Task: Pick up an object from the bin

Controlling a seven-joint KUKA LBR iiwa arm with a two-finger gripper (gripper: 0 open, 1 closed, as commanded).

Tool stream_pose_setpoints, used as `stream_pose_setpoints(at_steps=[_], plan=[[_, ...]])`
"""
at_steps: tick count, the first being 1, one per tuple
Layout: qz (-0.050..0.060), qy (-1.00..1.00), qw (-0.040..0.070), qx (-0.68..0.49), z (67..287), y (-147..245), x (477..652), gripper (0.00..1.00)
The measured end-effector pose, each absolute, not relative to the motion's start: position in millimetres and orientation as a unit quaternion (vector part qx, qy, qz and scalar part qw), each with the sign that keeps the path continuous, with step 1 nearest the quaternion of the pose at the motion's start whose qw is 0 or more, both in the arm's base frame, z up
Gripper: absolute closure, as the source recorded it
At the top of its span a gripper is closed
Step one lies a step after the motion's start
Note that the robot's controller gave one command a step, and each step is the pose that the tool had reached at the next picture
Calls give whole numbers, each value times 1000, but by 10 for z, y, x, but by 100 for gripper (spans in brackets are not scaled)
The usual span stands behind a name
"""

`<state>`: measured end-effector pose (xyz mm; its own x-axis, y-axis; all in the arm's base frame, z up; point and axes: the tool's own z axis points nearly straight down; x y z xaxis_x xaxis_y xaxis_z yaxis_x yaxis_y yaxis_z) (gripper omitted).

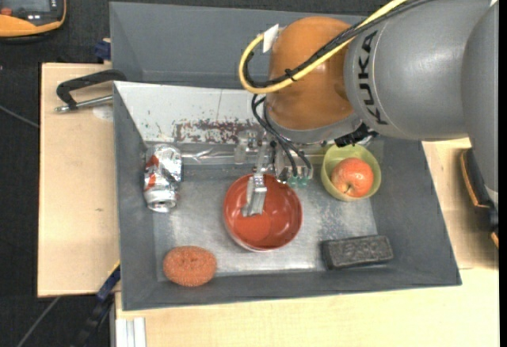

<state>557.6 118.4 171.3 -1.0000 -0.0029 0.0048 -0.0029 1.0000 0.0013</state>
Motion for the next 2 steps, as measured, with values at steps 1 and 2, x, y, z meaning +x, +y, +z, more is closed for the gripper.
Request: stream_pose_setpoints(at_steps=[1, 2], plan=[[0, -1000, 4, -23, 831, 669, 6001, 0], [-1, -1000, 4, -10, 704, 342, 5961, 0]])
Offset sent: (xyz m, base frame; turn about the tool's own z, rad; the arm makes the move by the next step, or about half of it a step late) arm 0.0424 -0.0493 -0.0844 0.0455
